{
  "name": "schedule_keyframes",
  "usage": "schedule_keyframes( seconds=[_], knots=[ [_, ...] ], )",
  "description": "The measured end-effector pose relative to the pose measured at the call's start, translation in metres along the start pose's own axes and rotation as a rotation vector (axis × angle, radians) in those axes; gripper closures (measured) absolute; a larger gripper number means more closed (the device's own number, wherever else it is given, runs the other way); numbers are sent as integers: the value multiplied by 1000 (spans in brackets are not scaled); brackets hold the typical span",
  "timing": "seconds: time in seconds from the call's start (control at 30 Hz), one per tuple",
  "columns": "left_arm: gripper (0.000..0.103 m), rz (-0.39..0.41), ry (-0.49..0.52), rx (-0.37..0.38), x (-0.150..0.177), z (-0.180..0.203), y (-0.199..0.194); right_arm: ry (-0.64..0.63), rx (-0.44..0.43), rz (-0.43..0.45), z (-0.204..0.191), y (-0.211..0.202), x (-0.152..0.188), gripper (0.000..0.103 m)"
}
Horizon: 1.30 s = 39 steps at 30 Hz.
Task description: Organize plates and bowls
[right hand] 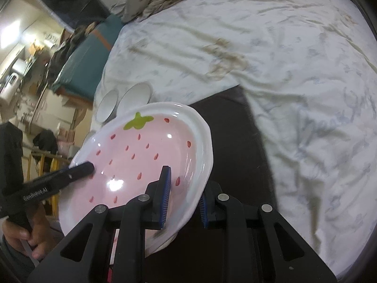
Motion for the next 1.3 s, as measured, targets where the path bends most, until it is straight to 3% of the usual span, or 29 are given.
schedule_keyframes(
  seconds=[0.23, 0.57, 1.3],
  knots=[
    [85, -19, 53, 1, 23, -12, 2, -35, 4, -12, -22, 9, 21, 79],
    [85, -48, 47, 30, 34, -26, 20, -44, 35, -44, -30, 29, 43, 79],
    [84, -153, -81, 25, 49, -64, 52, -51, 41, -150, -34, 74, 44, 79]
  ],
)
Point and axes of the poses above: each gripper's, at about its wrist camera, not at the fingertips, and y roughly the way its jaws point, z to its right, x to its underside, the point moved 8 cm from there along y, roughly the way its jaws point, and after that the axes turned 11 degrees about -z, right-handed, at the moved point
